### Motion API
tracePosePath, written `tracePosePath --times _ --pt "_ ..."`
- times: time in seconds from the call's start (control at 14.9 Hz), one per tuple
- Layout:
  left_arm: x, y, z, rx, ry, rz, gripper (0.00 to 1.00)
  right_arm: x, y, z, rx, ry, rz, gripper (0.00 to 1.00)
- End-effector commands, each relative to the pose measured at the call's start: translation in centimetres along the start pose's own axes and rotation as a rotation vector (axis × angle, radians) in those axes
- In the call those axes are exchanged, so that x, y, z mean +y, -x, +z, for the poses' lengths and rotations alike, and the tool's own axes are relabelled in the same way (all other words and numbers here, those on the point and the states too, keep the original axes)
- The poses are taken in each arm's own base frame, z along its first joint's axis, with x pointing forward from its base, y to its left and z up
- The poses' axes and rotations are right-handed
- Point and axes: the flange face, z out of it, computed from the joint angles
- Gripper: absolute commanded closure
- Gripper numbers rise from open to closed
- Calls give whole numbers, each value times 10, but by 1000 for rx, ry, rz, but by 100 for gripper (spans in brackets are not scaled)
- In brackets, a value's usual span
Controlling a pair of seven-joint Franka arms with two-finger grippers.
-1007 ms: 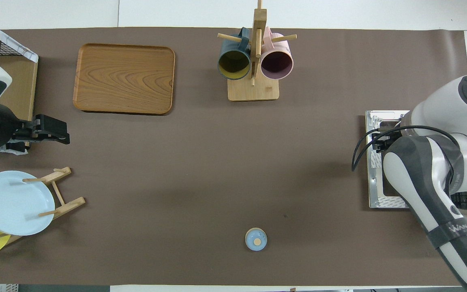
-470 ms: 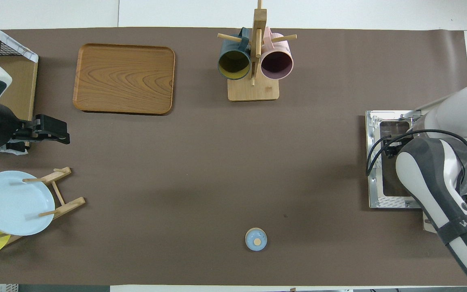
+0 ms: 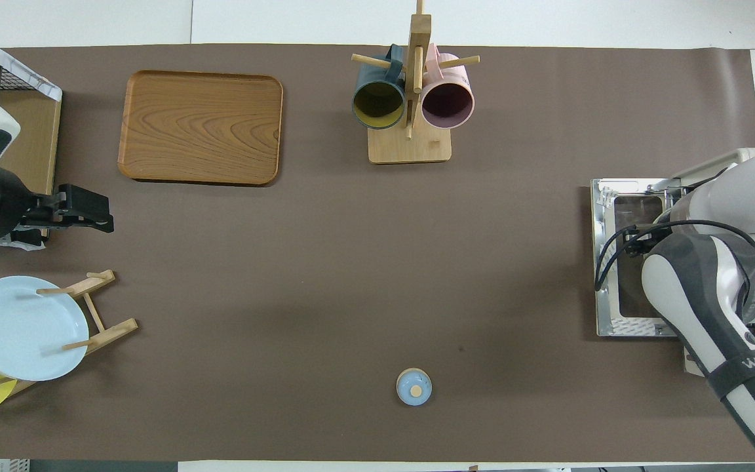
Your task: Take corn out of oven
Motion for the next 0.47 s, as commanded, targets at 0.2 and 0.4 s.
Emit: tracePosePath --times 0.2,0.4 --pt "1 6 0 21 8 -15 0 4 11 -3 7 41 -57 100" --pt "1 6 1 20 8 -15 0 -8 9 -9 6 84 -95 100"
